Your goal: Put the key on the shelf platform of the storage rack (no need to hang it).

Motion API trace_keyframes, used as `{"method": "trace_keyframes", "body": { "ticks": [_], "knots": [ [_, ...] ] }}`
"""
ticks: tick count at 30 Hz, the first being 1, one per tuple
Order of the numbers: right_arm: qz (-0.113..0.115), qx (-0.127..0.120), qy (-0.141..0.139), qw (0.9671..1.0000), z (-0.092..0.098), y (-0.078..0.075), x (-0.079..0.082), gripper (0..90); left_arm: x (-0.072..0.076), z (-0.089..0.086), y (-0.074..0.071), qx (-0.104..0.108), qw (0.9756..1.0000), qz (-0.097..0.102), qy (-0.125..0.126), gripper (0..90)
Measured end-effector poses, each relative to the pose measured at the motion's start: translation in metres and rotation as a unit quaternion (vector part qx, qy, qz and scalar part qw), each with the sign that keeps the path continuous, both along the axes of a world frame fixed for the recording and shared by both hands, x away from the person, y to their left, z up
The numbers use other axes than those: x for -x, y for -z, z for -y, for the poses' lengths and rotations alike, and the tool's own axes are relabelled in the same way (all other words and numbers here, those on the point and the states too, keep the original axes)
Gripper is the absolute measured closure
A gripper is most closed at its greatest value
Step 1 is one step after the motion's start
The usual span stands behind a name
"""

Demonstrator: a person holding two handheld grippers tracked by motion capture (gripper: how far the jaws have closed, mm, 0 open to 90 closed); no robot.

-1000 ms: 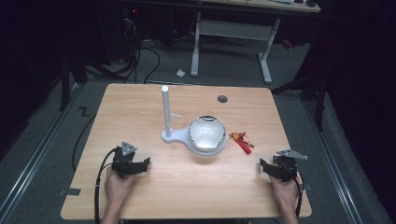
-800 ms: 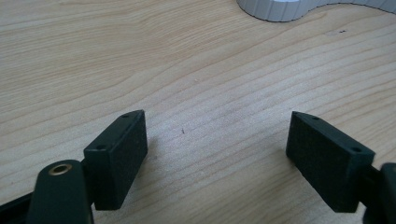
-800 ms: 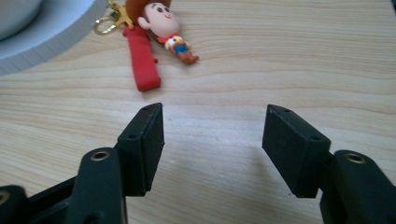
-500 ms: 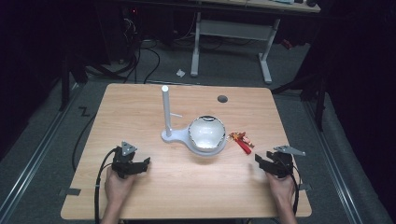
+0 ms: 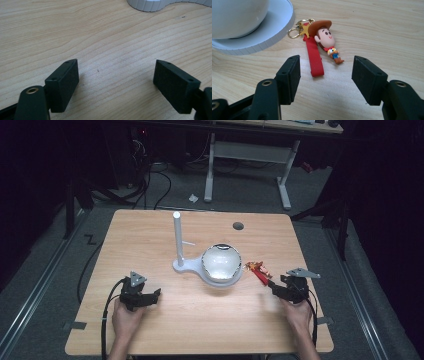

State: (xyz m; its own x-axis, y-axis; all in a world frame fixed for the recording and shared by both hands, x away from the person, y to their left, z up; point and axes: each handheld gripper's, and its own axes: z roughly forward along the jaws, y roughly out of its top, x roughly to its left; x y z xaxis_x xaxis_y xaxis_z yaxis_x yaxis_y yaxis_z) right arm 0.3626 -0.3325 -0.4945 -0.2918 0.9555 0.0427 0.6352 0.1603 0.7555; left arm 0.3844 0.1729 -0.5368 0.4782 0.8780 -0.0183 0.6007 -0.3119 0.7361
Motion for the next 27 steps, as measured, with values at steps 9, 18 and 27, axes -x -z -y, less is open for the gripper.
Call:
{"method": "trace_keyframes", "body": {
  "ticks": [9,18,27],
  "knots": [
    [0.003,0.009,-0.018,0.9998,-0.010,-0.006,-0.016,39.6,0.000,0.000,0.000,0.000,1.0000,0.000,0.000,21.1],
    [-0.010,0.017,-0.030,0.9994,-0.020,-0.007,-0.033,39.0,0.000,0.000,0.000,0.000,1.0000,0.000,0.000,21.1],
    [-0.024,0.026,-0.034,0.9988,-0.026,-0.003,-0.053,37.6,0.000,0.000,0.000,0.000,1.0000,0.000,0.000,21.0]
  ]
}}
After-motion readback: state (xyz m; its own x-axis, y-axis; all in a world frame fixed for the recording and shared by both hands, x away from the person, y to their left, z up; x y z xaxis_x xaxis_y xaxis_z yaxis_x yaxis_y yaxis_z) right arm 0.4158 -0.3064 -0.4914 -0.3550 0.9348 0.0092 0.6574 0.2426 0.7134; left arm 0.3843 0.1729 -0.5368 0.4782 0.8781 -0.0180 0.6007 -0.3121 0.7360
